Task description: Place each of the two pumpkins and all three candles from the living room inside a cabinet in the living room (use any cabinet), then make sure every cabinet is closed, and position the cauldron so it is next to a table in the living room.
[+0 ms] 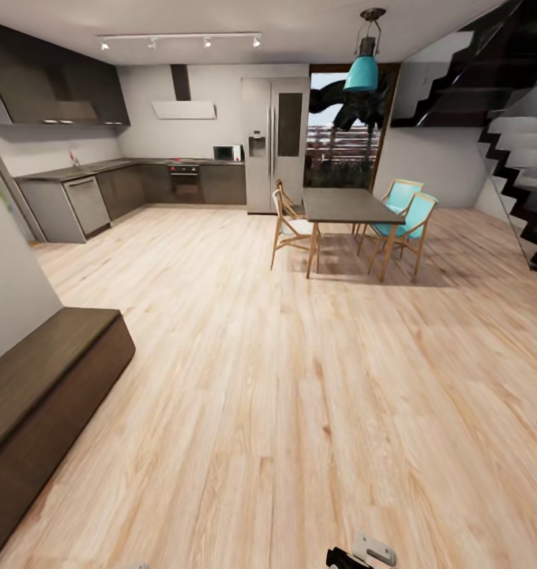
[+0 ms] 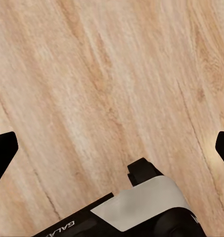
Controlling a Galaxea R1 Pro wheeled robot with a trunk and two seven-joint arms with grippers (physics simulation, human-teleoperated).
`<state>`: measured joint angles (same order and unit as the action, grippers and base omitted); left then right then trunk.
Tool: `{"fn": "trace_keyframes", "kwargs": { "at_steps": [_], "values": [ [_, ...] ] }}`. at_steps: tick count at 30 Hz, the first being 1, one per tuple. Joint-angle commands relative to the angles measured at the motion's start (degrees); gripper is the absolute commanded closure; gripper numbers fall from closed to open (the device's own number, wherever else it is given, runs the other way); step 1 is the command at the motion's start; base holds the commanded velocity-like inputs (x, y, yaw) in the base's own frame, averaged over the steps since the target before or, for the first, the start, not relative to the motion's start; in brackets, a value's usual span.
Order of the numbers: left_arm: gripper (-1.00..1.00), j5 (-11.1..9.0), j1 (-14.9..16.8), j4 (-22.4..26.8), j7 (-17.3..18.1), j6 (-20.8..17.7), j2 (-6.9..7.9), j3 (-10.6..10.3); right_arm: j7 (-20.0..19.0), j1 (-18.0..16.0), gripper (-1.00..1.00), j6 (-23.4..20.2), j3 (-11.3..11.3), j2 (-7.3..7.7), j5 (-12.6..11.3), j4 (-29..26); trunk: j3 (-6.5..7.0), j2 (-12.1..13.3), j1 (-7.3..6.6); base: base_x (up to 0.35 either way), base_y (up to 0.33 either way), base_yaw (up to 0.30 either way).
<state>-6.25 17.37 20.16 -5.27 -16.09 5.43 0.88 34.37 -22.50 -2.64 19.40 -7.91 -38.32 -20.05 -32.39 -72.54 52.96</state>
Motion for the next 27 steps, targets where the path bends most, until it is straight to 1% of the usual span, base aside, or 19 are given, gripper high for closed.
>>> {"fn": "trace_keyframes", "kwargs": {
  "at_steps": [1,22,27],
  "values": [
    [-1.0,0.0,0.0,0.0,0.0,0.0,0.01,0.0,0.0,0.0,-1.0,0.0,0.0,0.0,0.0,0.0,0.0,0.0,0.0,0.328,0.0,0.0],
    [-1.0,0.0,0.0,0.0,0.0,0.0,0.01,0.0,0.0,0.0,-1.0,0.0,0.0,0.0,0.0,0.0,0.0,0.0,0.0,0.328,0.0,0.0],
    [-1.0,-0.1,0.0,0.0,0.0,0.9,0.01,0.0,0.0,0.0,-1.0,0.0,0.0,0.0,0.0,0.0,0.0,0.0,0.0,0.328,0.0,0.0]
  ]
}}
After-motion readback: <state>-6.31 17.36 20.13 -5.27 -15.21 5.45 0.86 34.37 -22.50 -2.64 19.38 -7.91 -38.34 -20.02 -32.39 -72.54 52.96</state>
